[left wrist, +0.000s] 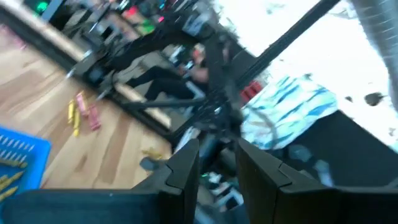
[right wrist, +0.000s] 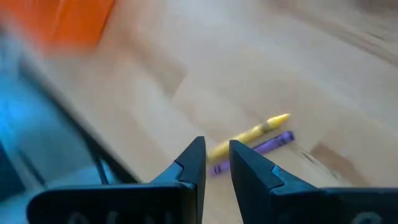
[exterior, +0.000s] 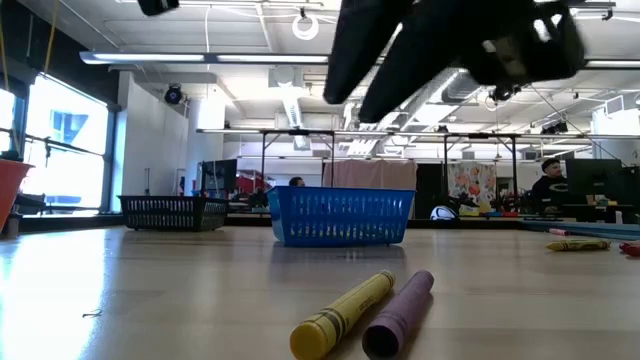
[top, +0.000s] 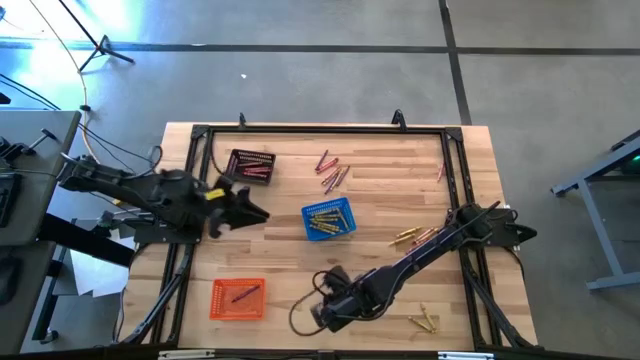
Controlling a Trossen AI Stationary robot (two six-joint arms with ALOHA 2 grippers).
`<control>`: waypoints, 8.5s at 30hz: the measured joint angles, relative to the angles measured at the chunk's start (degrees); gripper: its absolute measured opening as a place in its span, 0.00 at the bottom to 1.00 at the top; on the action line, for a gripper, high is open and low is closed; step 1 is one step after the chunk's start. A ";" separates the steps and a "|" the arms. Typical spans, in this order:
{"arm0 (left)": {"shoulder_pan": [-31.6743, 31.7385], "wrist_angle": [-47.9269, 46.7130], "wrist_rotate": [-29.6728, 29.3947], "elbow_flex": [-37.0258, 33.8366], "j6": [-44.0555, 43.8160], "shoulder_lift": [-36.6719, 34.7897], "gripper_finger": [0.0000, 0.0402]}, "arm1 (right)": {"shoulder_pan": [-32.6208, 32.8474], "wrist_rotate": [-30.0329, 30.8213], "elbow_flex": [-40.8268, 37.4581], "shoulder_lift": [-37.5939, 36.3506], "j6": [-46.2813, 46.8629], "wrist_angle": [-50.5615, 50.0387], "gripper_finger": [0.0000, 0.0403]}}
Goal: Sort crayons
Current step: Put the violet crayon into the orange basket, then put the yellow crayon into the blue basket
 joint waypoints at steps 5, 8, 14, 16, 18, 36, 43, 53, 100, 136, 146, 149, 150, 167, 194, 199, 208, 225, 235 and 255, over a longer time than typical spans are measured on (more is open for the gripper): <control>-0.20 -0.44 2.92 0.00 2.09 -7.51 0.22 | 0.41 4.62 0.33 -0.05 26.70 -2.87 0.14; -0.24 -2.09 5.91 0.00 4.01 -12.06 0.22 | 1.19 4.66 0.11 0.69 33.99 -4.15 0.14; -0.22 -5.27 6.17 0.06 4.26 -20.71 0.22 | 2.59 -1.73 0.24 4.20 40.78 -2.03 0.14; -0.22 -6.90 6.15 0.07 4.26 -23.05 0.22 | 2.67 -2.28 0.58 4.72 41.66 -1.89 0.14; -0.20 -7.43 6.13 0.07 4.26 -25.05 0.22 | 2.61 -1.99 0.77 4.74 41.78 -2.47 0.14; -0.20 -11.07 5.62 0.06 4.26 -29.14 0.22 | -0.26 -6.52 0.85 5.41 38.06 -4.28 0.14; -0.20 -11.00 5.44 0.04 4.26 -29.14 0.22 | -0.35 -8.78 0.81 6.45 37.49 -3.82 0.14; -0.18 -11.02 5.08 0.04 5.75 -29.14 0.22 | -0.98 -8.77 0.81 6.82 37.47 -2.48 0.14; -0.16 -13.97 3.35 0.02 7.24 -29.14 0.22 | -1.38 -8.10 3.41 11.72 39.02 -10.30 0.03; -0.16 -13.53 10.38 0.02 6.78 -29.13 0.22 | -8.54 23.91 21.35 14.58 -45.52 27.55 0.03; -0.18 -13.56 10.63 0.02 6.80 -29.14 0.22 | -12.47 -2.24 21.35 20.13 -52.95 42.78 0.03; -0.18 -13.57 10.63 0.02 6.80 -29.14 0.22 | -12.75 -4.47 21.33 21.88 -52.78 42.99 0.03; -0.18 -13.58 10.63 0.02 6.80 -29.14 0.22 | -12.83 -4.54 21.33 22.46 -52.77 43.18 0.03; -0.18 -14.03 10.61 0.02 6.80 -29.14 0.22 | -14.34 -5.20 21.33 24.20 -42.33 44.53 0.10; -0.16 -17.02 9.64 0.02 12.19 -29.14 0.22 | -13.75 -22.93 34.52 24.00 -30.64 25.53 0.18; -0.16 -16.97 9.04 0.02 14.22 -29.14 0.22 | -13.25 -23.14 35.30 21.18 -29.80 13.32 0.18; -0.16 -16.82 -3.10 0.02 17.71 -29.14 0.22 | -8.10 -18.48 34.97 13.36 -11.39 -14.88 0.18; -0.16 -16.50 -13.64 0.02 17.31 -29.14 0.22 | -1.08 -8.14 25.35 12.65 38.85 -20.18 0.18; -0.16 -16.54 -8.92 0.02 15.66 -29.14 0.22 | -2.07 -10.91 15.96 12.70 41.07 -12.88 0.18; -0.16 -16.60 -7.80 0.02 14.76 -29.14 0.22 | -4.44 -13.63 12.83 13.20 38.88 -12.58 0.18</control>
